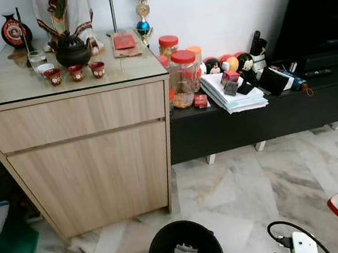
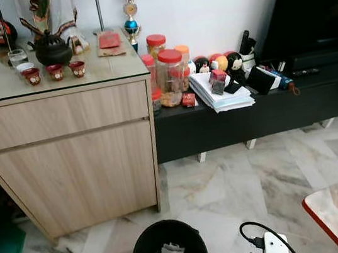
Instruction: Picking trash to rubbish bin
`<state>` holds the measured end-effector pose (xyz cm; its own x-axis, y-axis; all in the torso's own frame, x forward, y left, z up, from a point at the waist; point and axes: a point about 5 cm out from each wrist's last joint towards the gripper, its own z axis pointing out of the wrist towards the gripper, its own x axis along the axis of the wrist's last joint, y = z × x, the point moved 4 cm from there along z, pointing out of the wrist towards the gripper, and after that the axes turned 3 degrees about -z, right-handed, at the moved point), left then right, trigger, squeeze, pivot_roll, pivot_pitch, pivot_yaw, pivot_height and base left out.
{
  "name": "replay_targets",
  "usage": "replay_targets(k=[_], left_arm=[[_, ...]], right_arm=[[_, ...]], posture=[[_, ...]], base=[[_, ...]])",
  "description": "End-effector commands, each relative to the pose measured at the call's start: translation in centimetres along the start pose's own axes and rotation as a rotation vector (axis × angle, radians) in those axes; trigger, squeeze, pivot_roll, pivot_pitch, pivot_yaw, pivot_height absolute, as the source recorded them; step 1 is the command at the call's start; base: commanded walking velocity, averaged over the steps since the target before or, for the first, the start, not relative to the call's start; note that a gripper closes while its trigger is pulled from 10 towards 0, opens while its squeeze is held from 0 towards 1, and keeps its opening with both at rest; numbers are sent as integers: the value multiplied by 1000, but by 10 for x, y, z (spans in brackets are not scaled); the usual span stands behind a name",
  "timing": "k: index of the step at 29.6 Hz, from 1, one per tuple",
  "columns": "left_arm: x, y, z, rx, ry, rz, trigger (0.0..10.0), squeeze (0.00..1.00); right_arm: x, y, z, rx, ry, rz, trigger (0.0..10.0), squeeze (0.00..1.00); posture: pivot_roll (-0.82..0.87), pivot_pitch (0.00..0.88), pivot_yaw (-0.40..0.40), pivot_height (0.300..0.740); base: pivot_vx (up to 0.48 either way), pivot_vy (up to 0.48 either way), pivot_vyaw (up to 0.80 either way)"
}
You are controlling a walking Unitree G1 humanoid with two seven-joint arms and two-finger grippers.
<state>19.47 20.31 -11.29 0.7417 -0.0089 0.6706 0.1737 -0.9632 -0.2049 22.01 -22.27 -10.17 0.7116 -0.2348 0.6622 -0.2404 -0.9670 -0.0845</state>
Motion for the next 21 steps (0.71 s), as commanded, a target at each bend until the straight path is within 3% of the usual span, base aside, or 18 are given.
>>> replay_targets(k=[1,21], left_arm=[[-4,3,-1,-14,-15,9,10000,0],[-2,7,-1,-22,-12,5,10000,0]], right_arm=[[0,3,-1,-10,2,12,10000,0],[2,3,0,0,12,8,10000,0]], posture=[[-58,54,-114,740],[-63,52,-118,740]], base=[[-274,0,0],[-258,0,0]])
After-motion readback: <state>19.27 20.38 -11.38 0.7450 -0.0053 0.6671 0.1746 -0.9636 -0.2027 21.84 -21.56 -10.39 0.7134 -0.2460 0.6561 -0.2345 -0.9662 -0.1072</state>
